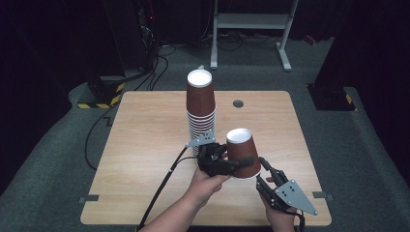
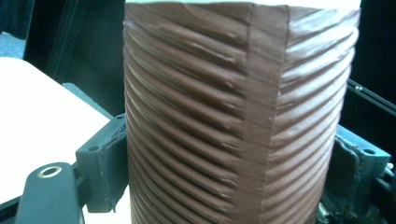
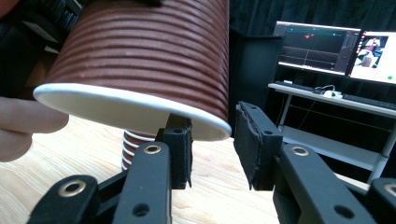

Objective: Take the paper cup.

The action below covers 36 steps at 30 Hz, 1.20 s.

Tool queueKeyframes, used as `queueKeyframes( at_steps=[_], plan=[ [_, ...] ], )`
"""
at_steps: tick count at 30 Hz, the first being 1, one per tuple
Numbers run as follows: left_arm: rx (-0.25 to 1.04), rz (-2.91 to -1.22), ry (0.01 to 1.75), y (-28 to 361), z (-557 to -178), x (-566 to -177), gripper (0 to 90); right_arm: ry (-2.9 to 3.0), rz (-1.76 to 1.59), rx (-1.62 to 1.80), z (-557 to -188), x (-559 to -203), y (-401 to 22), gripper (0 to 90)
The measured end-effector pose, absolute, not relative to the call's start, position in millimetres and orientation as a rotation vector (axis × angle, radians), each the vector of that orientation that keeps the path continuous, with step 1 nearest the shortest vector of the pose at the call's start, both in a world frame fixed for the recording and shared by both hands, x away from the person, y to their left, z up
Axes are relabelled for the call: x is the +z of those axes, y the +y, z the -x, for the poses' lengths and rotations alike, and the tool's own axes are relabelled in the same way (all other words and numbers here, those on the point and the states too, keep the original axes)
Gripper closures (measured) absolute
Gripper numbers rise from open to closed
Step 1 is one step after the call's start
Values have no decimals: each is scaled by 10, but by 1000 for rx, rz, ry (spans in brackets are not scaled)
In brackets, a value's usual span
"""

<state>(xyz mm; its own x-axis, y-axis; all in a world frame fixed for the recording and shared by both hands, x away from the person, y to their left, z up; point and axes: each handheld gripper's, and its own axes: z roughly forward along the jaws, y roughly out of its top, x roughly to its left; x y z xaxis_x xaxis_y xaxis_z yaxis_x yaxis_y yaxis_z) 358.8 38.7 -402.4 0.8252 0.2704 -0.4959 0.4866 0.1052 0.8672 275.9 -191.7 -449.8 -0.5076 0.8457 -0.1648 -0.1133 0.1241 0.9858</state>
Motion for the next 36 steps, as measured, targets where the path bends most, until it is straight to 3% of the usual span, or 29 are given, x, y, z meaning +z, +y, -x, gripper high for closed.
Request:
queueKeyframes(
  at_steps=[31,36],
  plan=[
    [-222,-1438,651,489,-3592,-3983,167,1441,-674,1604,-2889,-4559,-1862,723],
    [-235,-1432,652,503,-3597,-3986,167,1430,-650,1609,-2874,-4566,-1836,767]
  ],
)
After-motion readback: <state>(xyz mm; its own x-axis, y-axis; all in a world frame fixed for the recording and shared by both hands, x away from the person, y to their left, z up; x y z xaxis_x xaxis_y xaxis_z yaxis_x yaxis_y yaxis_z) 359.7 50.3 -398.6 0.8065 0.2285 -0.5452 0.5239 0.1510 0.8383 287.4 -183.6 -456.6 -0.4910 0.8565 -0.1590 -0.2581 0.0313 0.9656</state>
